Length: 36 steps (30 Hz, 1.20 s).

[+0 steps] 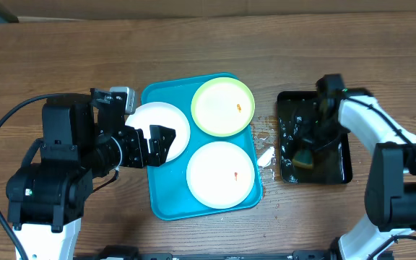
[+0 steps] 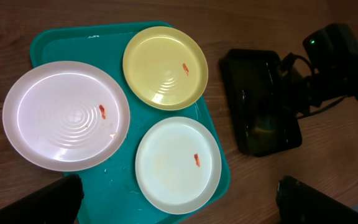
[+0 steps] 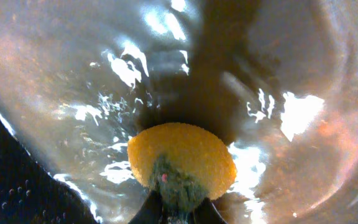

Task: Clean dirty plates on tray and stack at the side
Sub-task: 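Grasp the sponge with the right gripper in the black tray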

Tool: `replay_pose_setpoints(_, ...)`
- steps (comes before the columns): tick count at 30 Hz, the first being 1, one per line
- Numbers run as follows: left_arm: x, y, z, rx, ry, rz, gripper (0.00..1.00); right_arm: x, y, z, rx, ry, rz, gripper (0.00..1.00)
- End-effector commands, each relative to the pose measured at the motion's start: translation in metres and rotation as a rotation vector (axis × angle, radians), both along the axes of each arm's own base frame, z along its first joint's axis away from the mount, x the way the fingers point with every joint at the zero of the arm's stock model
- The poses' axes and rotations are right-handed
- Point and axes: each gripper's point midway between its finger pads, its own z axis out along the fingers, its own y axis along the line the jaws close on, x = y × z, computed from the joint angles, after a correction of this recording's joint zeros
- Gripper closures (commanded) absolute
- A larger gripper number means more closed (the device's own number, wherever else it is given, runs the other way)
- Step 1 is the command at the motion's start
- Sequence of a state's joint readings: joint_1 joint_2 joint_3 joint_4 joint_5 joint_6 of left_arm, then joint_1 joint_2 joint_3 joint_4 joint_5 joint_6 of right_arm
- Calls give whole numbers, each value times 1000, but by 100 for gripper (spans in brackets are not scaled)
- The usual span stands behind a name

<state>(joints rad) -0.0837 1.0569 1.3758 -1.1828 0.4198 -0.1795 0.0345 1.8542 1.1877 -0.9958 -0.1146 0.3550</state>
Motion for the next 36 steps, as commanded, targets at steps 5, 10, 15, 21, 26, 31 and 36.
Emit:
replay_pose_setpoints(5,1,-1,7,1,-25,-21,1,19,-3,38,25,-45,47,39)
replay_pose_setpoints(10,3,-1,3,1,-8,-21,0,-14,15,23,39,69,58,32)
replay_pose_setpoints(15,1,-1,-5,4,38,-21,0,-30,-3,-14,-106,82,-55,34)
replay_pose_setpoints(21,-3,-1,-13,9,83,-28,0,-38,-12,-34,-135,67,-122,96)
replay_pose_setpoints(26,-5,-9,-8,2,45,-102,5,-31,-11,-17,-130,68,-38,96)
replay_pose_setpoints(31,-11,-25,10,-65,-18,-197,4,-23,-11,14,-128,70,9,80)
replay_pose_setpoints(36,-15,-26,26,-74,-94,-208,1,-16,-10,25,-127,50,7,31)
